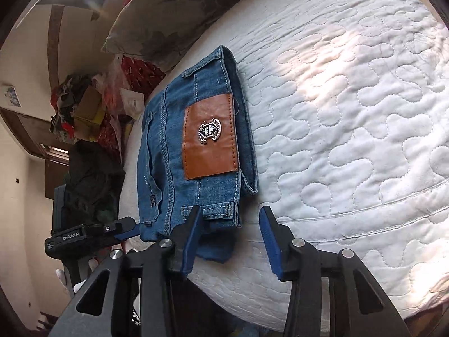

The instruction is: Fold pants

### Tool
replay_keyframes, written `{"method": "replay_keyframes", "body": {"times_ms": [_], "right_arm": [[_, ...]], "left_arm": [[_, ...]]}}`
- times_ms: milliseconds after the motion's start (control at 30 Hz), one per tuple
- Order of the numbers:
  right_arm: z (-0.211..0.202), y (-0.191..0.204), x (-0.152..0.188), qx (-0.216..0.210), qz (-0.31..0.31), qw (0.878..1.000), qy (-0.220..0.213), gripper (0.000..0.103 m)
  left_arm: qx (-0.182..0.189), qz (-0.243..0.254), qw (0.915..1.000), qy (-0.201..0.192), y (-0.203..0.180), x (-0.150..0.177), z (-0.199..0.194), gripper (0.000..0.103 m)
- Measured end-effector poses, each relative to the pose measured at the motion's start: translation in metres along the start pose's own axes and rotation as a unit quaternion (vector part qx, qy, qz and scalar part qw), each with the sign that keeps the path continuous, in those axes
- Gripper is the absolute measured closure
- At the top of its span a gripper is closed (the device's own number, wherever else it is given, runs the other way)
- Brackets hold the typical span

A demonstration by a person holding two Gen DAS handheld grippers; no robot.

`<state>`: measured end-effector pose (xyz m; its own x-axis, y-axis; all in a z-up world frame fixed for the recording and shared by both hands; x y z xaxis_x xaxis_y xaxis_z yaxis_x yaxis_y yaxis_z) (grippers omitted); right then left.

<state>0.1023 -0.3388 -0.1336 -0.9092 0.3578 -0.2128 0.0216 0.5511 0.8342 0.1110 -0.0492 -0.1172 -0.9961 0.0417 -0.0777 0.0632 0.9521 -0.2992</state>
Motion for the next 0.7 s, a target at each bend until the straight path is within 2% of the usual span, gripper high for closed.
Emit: {"method": "replay_keyframes", "body": {"times_ms": [33, 67, 100, 167, 200, 267, 300, 333, 367, 500, 567, 700], "right_arm": [[0.005, 0.005, 0.003, -0.007, -0.006, 1.000, 0.004, 0.076], [0.011, 0.008, 0.005, 0.002, -0.008, 1.000, 0.012, 0.076], [0.017, 0.009, 0.009, 0.020, -0.012, 0.999, 0.025, 0.075], [0.016, 0.013, 0.008, 0.043, -0.026, 0.998, 0.033, 0.073], [0.011, 0.015, 0.007, 0.042, -0.026, 0.998, 0.029, 0.073], [-0.006, 0.020, -0.002, 0.027, -0.021, 0.999, 0.004, 0.070], [-0.014, 0.021, -0.007, 0.017, -0.017, 1.000, -0.011, 0.060], [-0.021, 0.021, -0.014, 0.009, -0.014, 1.000, -0.023, 0.045], [-0.024, 0.019, -0.022, 0.009, -0.011, 0.999, -0.035, 0.041], [-0.010, 0.004, -0.045, 0.005, 0.007, 0.999, -0.048, 0.041], [0.005, 0.000, -0.052, -0.002, 0.008, 0.999, -0.047, 0.041], [0.034, 0.002, -0.059, -0.036, -0.007, 0.999, -0.037, 0.040]], "left_arm": [[-0.039, 0.008, 0.9992, -0.004, 0.001, 0.003, 0.006, 0.045], [-0.084, 0.022, 0.9962, -0.004, 0.002, 0.005, 0.016, 0.043], [-0.100, 0.029, 0.9945, 0.002, 0.003, 0.007, 0.025, 0.041], [-0.067, 0.015, 0.9973, 0.025, 0.004, 0.010, 0.028, 0.042], [-0.045, 0.010, 0.9987, 0.021, 0.005, 0.009, 0.021, 0.042], [-0.018, 0.002, 0.9998, -0.012, 0.010, 0.001, -0.001, 0.043], [-0.001, -0.002, 0.9996, -0.027, 0.011, -0.005, -0.013, 0.042], [0.013, -0.007, 0.9992, -0.037, 0.013, -0.013, -0.020, 0.042], [0.021, -0.014, 0.9988, -0.041, 0.015, -0.022, -0.024, 0.042], [0.026, -0.046, 0.9983, -0.025, 0.020, -0.064, -0.007, 0.041], [0.044, -0.064, 0.9970, -0.006, 0.023, -0.079, 0.008, 0.041], [0.049, -0.062, 0.9968, 0.011, 0.011, -0.087, 0.029, 0.041]]}}
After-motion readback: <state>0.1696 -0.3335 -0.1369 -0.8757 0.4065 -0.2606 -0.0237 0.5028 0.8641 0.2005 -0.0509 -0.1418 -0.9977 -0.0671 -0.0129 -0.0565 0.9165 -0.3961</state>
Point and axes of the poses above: each gripper's, at about its wrist camera, not at the fingertips, and z roughly the way its jaws point, y to its left, x to its underside, the point moved 5 cm from there along z, roughly the way its jaws point, and after that the axes turned 10 degrees about -x, right-handed, at the moved point
